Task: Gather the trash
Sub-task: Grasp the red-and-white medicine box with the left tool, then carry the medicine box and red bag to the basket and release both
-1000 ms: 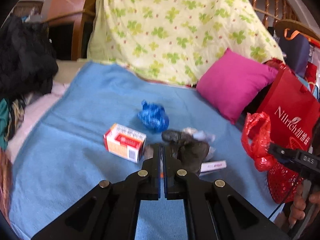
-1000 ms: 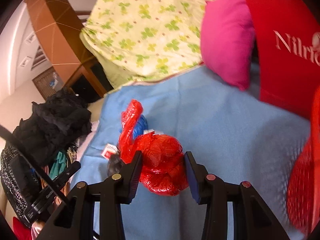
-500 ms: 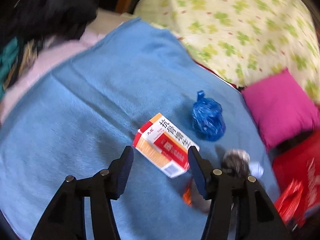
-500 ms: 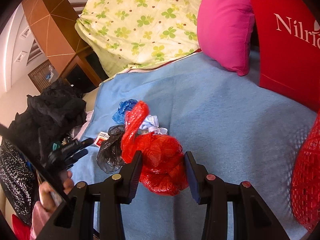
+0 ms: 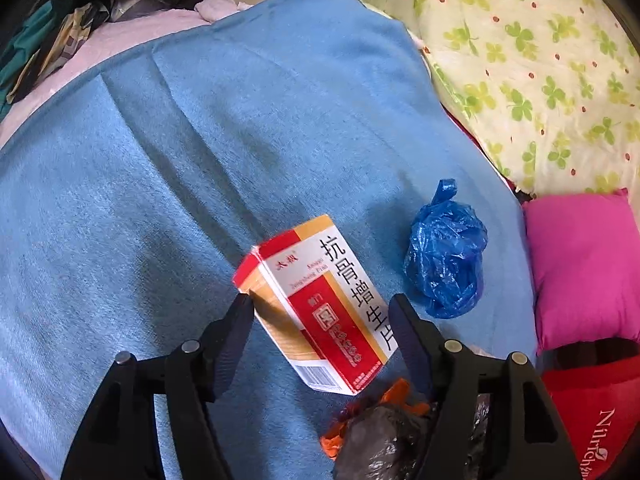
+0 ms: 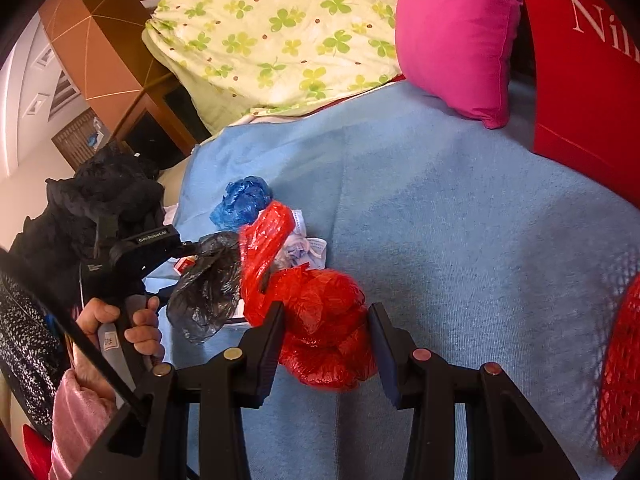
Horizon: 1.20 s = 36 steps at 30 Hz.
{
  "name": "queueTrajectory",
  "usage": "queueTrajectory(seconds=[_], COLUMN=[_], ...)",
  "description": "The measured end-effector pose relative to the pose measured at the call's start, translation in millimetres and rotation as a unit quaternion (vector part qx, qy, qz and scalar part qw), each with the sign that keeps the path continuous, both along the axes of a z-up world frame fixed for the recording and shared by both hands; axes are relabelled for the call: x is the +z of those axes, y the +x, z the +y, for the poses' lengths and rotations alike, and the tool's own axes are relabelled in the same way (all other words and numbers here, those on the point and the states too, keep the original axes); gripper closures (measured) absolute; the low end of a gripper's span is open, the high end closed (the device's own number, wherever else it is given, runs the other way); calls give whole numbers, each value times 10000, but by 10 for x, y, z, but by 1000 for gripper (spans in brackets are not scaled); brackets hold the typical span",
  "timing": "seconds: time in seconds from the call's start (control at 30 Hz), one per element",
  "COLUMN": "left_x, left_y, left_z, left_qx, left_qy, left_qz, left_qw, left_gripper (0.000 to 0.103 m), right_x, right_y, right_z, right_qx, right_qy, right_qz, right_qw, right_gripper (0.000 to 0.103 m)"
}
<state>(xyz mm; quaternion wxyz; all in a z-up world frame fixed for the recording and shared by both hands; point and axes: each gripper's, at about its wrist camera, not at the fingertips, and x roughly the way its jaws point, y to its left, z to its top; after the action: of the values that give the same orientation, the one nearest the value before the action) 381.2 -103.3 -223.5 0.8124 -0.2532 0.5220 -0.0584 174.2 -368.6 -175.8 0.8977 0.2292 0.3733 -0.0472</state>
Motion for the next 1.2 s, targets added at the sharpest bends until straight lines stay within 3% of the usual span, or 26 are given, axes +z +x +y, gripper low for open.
queueTrajectory(seconds=[0.17,0.4,0.6,0.8,1.0,1.2], left_x=[-68,-78,29,392,938,1494], left_y=[50,3,-98,-354,-735,-1272], left_z=[-110,-92,-28,148,23,-257], left_qx=[-62,-167,-378,-485,-991,-1484], left_qy=[5,3,186,326,518,702], left_qz=[133,5,-261,-795,-1593,-2497], left_qw=[9999,9999,9988,9951,9809,9543], left_gripper=[27,29,31,31,31,31], right_x=[-37,-26,65,221,437,724], right_y=[30,21,-25,-93,-266,-524], right_z=[-51,-80,-42,121,186,202], right_qx=[-58,-77,-58,43,-42,-243], right_qy=[106,70,21,-223,-339,-570], right_qz=[36,-7,-193,-495,-894,-1334], right_qw=[9999,9999,9998,9985,9954,9891], right_gripper=[58,58,58,58,58,58])
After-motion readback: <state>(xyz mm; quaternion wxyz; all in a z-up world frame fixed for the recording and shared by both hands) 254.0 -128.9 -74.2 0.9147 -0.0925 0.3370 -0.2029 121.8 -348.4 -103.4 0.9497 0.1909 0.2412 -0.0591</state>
